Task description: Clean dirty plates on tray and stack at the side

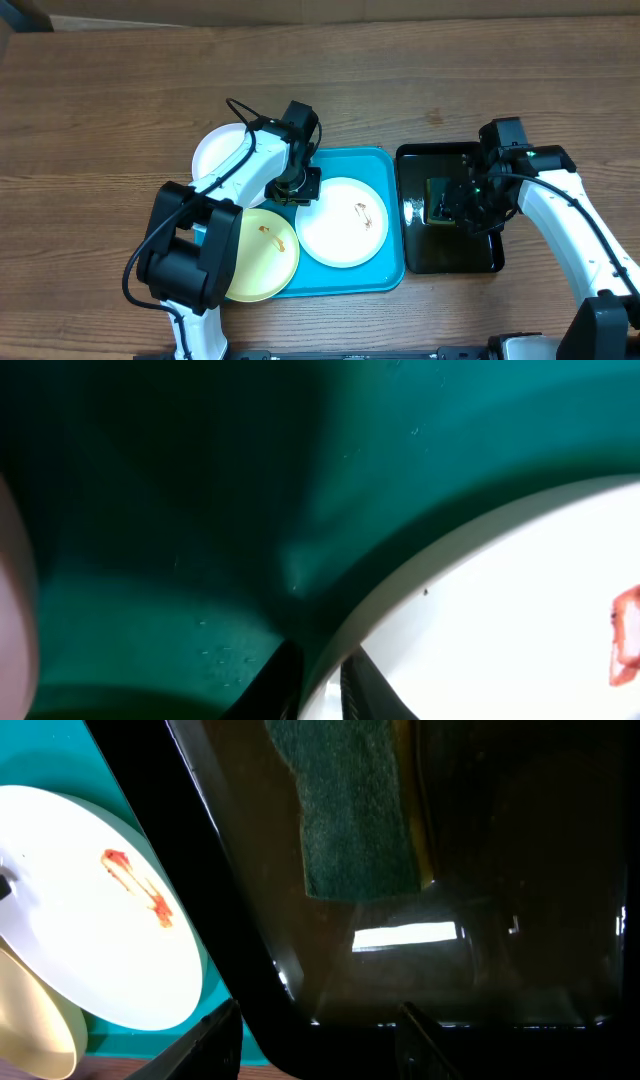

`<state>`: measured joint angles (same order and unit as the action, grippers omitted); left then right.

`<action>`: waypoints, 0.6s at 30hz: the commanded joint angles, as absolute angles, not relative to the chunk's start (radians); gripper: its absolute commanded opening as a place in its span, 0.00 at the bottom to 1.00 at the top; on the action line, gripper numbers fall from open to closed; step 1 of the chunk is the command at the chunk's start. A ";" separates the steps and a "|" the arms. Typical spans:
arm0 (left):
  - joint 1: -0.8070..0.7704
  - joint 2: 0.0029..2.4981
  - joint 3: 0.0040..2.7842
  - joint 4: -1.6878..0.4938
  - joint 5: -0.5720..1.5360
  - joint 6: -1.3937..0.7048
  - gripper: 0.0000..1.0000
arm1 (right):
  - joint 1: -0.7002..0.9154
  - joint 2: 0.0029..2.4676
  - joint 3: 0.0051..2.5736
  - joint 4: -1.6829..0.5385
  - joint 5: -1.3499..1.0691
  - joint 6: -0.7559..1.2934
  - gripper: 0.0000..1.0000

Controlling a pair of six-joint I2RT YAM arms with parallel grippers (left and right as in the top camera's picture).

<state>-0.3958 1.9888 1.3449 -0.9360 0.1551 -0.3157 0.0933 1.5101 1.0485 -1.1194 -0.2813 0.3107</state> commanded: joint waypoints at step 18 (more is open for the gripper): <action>-0.406 2.008 1.345 -0.830 0.015 -0.247 0.43 | 0.097 1.493 1.044 -1.028 -0.134 0.308 0.52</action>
<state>-0.4019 1.9923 1.3430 -0.8295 0.0822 -0.2817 0.0933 1.5101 1.0470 -1.0557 -0.2077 0.3099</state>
